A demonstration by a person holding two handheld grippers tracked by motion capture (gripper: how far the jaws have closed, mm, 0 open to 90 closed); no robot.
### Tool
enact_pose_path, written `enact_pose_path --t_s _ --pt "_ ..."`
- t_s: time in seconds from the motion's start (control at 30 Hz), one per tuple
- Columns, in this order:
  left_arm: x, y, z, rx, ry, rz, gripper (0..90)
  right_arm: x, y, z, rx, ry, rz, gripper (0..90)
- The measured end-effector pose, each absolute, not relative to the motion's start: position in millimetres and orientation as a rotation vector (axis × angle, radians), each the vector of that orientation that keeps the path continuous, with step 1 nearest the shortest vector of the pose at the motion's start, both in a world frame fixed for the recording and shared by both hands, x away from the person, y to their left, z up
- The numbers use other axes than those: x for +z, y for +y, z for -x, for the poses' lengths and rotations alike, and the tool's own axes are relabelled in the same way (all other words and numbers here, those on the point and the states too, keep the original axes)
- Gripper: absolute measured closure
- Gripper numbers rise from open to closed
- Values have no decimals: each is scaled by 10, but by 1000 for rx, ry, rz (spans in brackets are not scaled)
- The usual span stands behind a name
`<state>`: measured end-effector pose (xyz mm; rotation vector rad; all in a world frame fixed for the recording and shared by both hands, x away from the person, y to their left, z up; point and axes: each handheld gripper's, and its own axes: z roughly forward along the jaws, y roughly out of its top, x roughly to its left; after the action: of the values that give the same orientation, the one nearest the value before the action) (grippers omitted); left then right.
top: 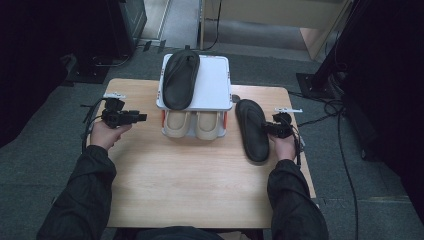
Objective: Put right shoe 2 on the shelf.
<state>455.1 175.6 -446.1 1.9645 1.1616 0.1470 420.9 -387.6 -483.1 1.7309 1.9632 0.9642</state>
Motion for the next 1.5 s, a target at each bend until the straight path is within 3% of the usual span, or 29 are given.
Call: enact_pose_path --t_s 0.77,1.5 --pt "-4450 1731 -4537 127 1139 -1951 515 -4604 -3870 -4126 992 1893 -1766 765" --pt "-4421 1721 -4517 123 1114 -1954 511 -3787 -3824 -4282 967 1895 -1673 805"
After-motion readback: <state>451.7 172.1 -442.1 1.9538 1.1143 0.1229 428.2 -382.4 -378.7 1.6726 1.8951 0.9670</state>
